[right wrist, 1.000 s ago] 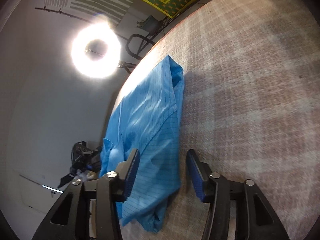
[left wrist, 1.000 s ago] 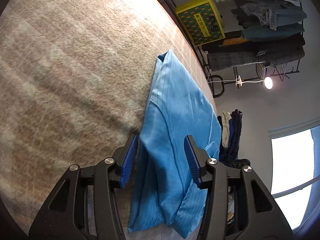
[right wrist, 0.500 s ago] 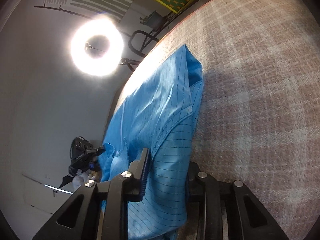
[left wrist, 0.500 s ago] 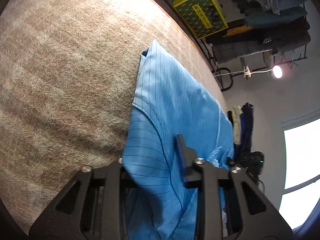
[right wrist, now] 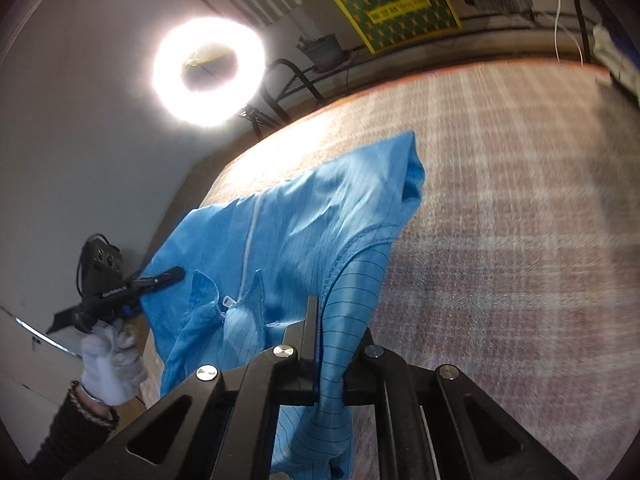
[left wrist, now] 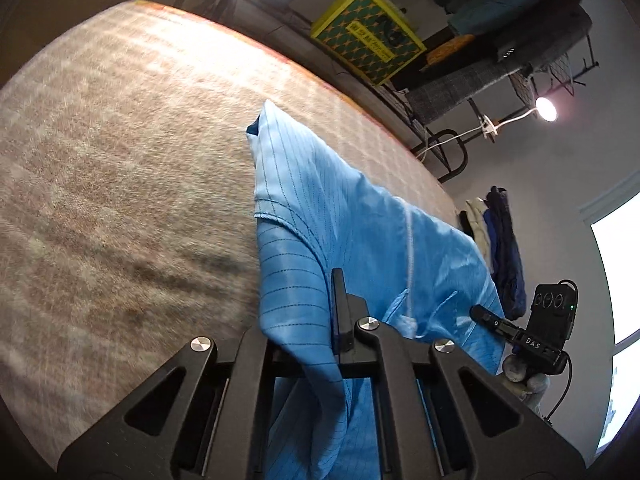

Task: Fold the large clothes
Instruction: 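Lift the folded coat with both tools and carry it onto the navy garment stack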

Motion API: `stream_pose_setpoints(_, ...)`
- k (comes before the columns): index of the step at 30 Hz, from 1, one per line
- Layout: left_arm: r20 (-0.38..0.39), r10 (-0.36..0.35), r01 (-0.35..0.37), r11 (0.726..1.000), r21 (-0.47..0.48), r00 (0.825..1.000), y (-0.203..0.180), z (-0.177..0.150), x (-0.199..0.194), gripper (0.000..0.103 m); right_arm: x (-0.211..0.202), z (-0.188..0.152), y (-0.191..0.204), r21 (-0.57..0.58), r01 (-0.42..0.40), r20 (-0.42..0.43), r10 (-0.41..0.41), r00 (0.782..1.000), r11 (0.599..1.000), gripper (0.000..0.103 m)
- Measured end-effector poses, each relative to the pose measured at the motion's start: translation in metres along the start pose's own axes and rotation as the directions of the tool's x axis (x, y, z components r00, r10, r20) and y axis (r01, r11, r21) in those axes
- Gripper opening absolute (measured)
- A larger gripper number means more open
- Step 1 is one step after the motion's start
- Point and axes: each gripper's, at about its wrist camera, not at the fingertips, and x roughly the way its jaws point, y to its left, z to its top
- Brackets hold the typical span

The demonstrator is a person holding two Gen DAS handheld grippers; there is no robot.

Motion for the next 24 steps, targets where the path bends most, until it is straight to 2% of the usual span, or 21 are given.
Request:
stream_pose_setpoints(5, -0.005, -0.017, 0.017, 0.999, 0.033, 1.0, -0.025, -0.012, -0.012, 0.003, -0.03, -0.007, 0.016, -0.043, 0.03, 0.02, -0.029, 0.999, 0.999, 0.003)
stream_pose_setpoints(13, -0.015, -0.062, 0.063, 0.993, 0.1, 0.998, -0.083, -0.029, -0.022, 0.003, -0.096, -0.022, 0.007, -0.082, 0.089, 0.076, -0.082, 0.994, 0.993, 0.003)
stream_pose_setpoints(24, -0.059, -0.166, 0.174, 0.97, 0.171, 0.984, -0.189, -0.043, 0.016, 0.003, -0.203, -0.029, -0.03, -0.11, 0.208, 0.152, -0.19, 0.97, 0.972, 0.002)
